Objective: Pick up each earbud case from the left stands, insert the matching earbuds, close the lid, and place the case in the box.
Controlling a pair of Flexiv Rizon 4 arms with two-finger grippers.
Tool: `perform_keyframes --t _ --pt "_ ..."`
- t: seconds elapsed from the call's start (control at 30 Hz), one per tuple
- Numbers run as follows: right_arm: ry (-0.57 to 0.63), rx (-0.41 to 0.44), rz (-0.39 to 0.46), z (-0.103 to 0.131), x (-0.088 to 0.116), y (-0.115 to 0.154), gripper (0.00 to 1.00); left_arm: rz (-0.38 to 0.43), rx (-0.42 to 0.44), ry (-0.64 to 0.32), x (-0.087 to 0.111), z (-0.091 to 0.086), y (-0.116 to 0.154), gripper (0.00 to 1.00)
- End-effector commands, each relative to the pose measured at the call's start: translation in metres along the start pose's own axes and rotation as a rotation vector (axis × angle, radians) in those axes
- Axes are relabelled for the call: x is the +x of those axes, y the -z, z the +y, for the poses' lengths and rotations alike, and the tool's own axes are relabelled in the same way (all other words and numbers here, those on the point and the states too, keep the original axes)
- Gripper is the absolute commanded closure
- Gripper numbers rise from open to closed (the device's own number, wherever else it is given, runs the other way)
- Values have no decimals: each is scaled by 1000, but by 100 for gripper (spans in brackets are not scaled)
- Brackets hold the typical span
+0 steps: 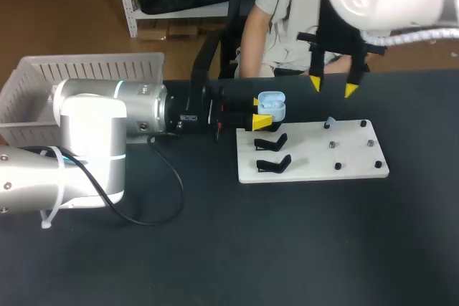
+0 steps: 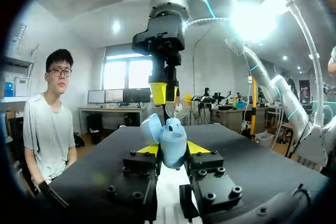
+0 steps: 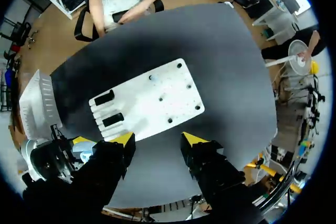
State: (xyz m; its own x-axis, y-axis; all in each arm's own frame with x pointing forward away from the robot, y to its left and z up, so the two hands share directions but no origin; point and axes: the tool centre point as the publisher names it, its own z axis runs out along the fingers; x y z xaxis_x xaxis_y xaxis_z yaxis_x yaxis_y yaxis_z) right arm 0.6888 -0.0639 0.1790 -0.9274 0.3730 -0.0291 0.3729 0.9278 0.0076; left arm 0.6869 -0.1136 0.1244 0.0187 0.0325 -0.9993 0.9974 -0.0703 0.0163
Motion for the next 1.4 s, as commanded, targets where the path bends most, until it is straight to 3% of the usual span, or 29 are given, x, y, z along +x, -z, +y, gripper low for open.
perform_keyframes --t 0.03,0.2,0.37,0.8,1.4 --pt "92 -243 13 -10 -11 -19 42 1 -2 0 0 0 0 100" --pt "253 -193 15 -4 -17 -43 50 1 -2 0 0 0 0 100" --pt "364 -145 -12 -2 -27 -69 51 1 -2 0 0 0 0 100" --pt "400 -90 -18 -11 -63 -122 54 1 -2 0 0 0 0 100" --pt "410 -109 18 1 -71 -140 54 1 -2 0 0 0 0 100"
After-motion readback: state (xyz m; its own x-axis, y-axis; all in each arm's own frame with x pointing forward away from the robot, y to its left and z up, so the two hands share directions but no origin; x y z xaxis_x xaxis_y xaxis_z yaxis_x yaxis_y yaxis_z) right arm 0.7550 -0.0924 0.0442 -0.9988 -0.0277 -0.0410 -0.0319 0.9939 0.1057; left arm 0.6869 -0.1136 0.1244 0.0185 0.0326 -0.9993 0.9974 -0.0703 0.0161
